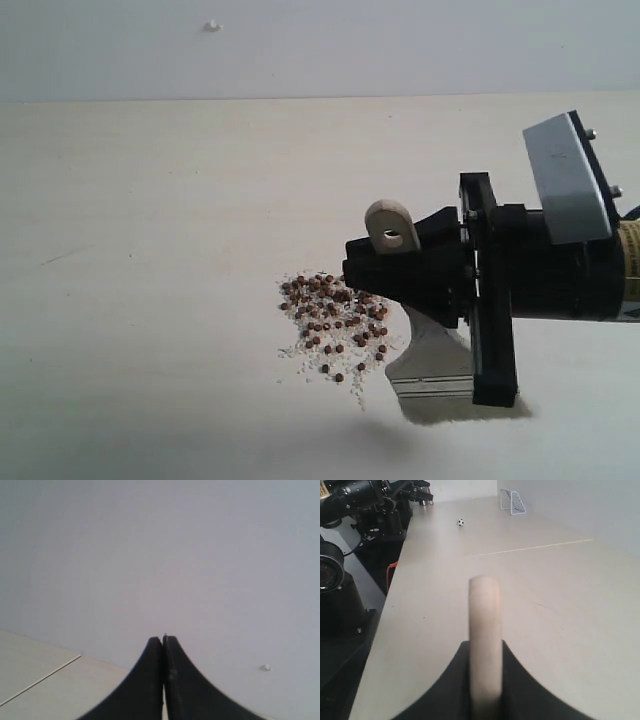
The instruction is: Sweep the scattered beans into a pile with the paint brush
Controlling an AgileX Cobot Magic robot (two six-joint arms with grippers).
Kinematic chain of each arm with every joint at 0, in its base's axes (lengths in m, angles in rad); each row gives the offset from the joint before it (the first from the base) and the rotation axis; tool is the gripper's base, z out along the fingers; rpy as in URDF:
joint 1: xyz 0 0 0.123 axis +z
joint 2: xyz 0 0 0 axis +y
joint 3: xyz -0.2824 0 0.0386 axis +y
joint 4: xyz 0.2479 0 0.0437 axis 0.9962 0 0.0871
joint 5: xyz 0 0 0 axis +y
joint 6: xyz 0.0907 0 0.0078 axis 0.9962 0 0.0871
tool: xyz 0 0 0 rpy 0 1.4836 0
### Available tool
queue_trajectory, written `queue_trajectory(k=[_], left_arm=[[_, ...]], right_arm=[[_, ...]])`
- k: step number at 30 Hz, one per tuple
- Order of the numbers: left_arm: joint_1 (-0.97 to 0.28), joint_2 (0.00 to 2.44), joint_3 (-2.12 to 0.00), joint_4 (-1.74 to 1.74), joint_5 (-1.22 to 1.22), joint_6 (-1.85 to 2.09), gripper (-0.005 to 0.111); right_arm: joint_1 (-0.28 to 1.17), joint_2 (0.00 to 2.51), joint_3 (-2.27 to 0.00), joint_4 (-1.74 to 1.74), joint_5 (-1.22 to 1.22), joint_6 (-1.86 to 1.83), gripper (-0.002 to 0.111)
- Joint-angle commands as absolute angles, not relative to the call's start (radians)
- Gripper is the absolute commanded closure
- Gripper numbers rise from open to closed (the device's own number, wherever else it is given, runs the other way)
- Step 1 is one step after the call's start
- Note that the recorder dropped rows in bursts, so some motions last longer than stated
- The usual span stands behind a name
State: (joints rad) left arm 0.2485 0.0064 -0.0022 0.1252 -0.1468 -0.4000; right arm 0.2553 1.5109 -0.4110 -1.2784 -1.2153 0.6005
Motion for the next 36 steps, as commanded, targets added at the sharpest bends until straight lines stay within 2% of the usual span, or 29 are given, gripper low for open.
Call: queue_trajectory(k=[1,17,24,28,32,36], left_arm=[[0.251,0.0,0.0,0.119,-0.148,-0.396,0.107],[0.251,0.0,0.0,0.119,-0.148,-0.396,0.107],[0.251,0.0,0.0,0.119,-0.148,-0.396,0.107],[0.251,0.0,0.0,0.119,-0.148,-0.396,0.107],[0.251,0.0,0.0,0.119,-0.148,-0.396,0.107],[0.251,0.0,0.0,0.119,-0.148,-0.396,0.107]], right_arm=[[0.256,1.593,-0.426,-1.184,-1.221,0.498,0.108],[0.256,1.635,-0.43,-1.117,-1.221,0.51,0.108],[0.256,1.767,-0.586,-1.246,-1.221,0.652,0.108],[0.324,1.84,-0.687,-1.366,-1.221,0.709,0.108],[0.411,1.872,-0.744,-1.302,-1.221,0.695,0.108],[0.431,1.913,-0.816,-1.276,-1.221,0.678,0.108]])
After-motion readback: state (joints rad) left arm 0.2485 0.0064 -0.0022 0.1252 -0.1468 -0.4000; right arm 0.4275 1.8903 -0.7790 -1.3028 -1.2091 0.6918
